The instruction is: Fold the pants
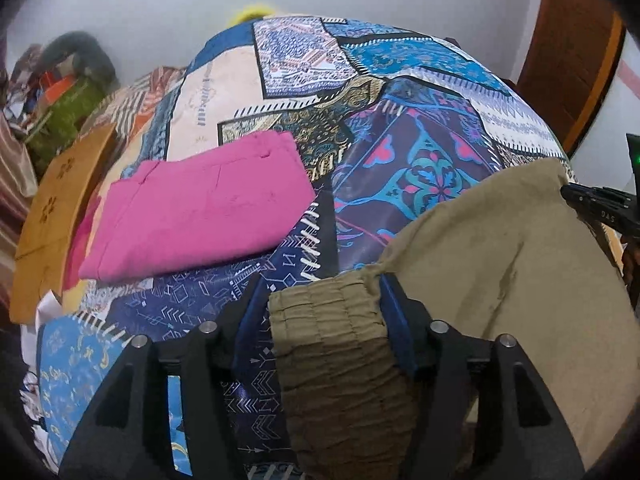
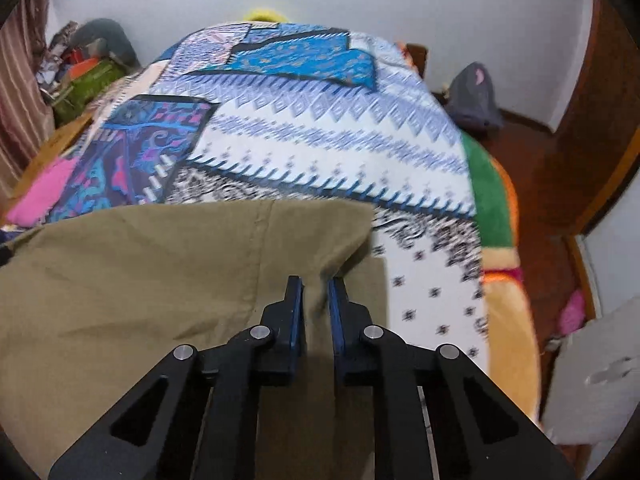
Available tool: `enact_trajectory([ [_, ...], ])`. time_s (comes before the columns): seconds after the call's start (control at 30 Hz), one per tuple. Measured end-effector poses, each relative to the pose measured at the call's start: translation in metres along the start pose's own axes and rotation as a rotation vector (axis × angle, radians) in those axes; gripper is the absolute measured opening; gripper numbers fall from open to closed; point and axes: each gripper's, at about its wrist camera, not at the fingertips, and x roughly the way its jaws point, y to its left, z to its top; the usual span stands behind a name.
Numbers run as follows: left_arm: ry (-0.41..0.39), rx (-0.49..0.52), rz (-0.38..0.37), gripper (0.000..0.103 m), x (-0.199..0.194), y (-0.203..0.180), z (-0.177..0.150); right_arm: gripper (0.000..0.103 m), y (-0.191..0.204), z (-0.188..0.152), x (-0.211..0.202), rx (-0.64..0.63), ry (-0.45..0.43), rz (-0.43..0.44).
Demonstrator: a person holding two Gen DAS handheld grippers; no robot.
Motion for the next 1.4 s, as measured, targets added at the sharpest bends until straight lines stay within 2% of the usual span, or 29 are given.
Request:
enact_trajectory([
  [0.07,0.004,-0.008,0.001,0.061,-0.004,0.003,0.001,0.012,-0.007,0.002,0.0,0.002,0.013,-0.047],
  [0.13,-0.011,-0.009,0.022,0.061,-0.014,0.004,0.004,0.012,-0.014,0.002,-0.007,0.022,0.026,-0.053],
  [0.27,-0.066,-0.019,0.008,0.06,-0.047,0.006,0.011,0.013,-0.013,0.002,-0.04,0.047,0.013,0.039],
  [0.37,-0.105,-0.02,-0.023,0.06,-0.069,0.0,0.015,0.026,0.011,0.006,-0.071,-0.006,-0.026,0.122],
  [0.4,-0.108,-0.016,-0.06,0.06,-0.076,-0.006,0.016,0.035,0.02,0.008,-0.076,-0.019,-0.039,0.141],
  [0.43,-0.105,-0.007,-0.091,0.06,-0.079,-0.012,0.016,0.044,0.032,0.009,-0.086,-0.045,-0.059,0.174],
  [0.53,-0.088,0.058,-0.154,0.06,-0.083,-0.042,0.008,0.056,0.069,0.008,-0.101,-0.102,-0.092,0.262],
  [0.6,-0.073,0.116,-0.146,0.06,-0.077,-0.065,0.0,0.057,0.088,0.006,-0.098,-0.109,-0.085,0.32],
  [0.7,0.007,0.139,-0.164,0.06,-0.058,-0.081,-0.011,0.057,0.115,-0.006,-0.081,-0.126,-0.013,0.368],
  [0.77,0.048,0.146,-0.144,0.06,-0.047,-0.084,-0.017,0.057,0.127,-0.021,-0.068,-0.162,0.066,0.388],
  [0.83,0.045,0.16,-0.121,0.06,-0.044,-0.082,-0.026,0.057,0.132,-0.037,-0.066,-0.199,0.112,0.385],
  [0.93,0.013,0.165,-0.102,0.06,-0.057,-0.073,-0.04,0.057,0.13,-0.055,-0.084,-0.237,0.086,0.346],
  [1.03,-0.003,0.148,-0.106,0.06,-0.073,-0.06,-0.058,0.057,0.113,-0.069,-0.098,-0.192,0.088,0.347],
  [1.1,-0.002,0.141,-0.078,0.06,-0.084,-0.052,-0.071,0.057,0.104,-0.075,-0.105,-0.171,0.081,0.332],
  [1.23,0.007,0.088,-0.075,0.061,-0.103,-0.033,-0.094,0.057,0.086,-0.091,-0.12,-0.11,0.079,0.313],
  [1.4,-0.015,0.0,-0.073,0.069,-0.128,-0.012,-0.11,0.057,0.078,-0.107,-0.137,-0.105,0.069,0.234],
])
